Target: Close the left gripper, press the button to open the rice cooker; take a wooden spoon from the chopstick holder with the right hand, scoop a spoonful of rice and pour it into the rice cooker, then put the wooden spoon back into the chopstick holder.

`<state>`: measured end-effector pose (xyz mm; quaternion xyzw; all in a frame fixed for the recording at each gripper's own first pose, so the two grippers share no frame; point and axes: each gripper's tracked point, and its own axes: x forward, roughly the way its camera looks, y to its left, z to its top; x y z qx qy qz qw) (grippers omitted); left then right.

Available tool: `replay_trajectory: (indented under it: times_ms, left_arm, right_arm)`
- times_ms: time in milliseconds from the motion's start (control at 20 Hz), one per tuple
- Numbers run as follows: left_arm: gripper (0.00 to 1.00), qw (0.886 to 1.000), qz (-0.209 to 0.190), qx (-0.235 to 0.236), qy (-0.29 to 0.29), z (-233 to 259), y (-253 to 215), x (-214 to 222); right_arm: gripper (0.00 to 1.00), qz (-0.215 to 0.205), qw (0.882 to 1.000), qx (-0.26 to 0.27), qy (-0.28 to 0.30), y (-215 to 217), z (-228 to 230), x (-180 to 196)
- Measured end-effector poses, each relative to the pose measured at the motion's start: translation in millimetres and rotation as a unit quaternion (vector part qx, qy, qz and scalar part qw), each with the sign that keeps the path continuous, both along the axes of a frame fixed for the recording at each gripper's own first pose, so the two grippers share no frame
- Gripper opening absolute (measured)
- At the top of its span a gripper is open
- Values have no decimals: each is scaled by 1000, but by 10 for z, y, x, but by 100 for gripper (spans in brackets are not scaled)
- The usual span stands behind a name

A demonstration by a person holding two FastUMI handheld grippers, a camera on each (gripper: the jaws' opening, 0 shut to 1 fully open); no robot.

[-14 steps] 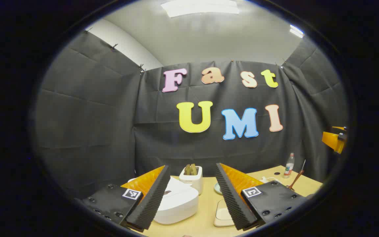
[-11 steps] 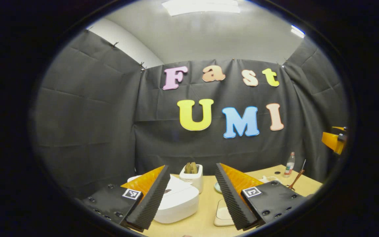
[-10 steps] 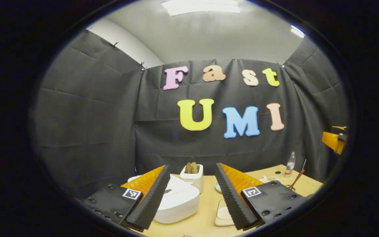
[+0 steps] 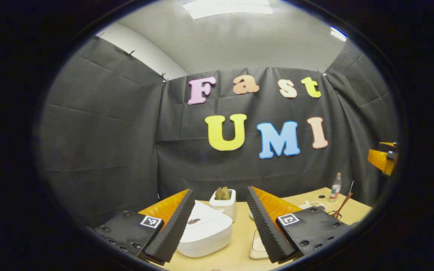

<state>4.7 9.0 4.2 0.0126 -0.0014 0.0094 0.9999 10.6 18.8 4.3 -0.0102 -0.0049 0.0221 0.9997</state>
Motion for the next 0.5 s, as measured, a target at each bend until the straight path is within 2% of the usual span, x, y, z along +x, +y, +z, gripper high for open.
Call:
replay_trajectory:
  times_ms: [200,300,350,500]
  left_arm:
    - [92,1000,-2,-4,-3,22,4,-3]
    - [100,1000,-2,-6,-9,78,21,-11]
    - [96,1000,-2,-9,-13,90,26,-34]
    - [73,1000,4,-17,-19,133,84,-42]
  right_arm:
    - [95,3,1000,3,2,15,-21,-23]
    - [95,3,1000,3,1,4,-18,-26]
    - [95,3,1000,3,0,-4,-16,-25]
    - [95,2,1000,6,-1,-20,-14,-31]
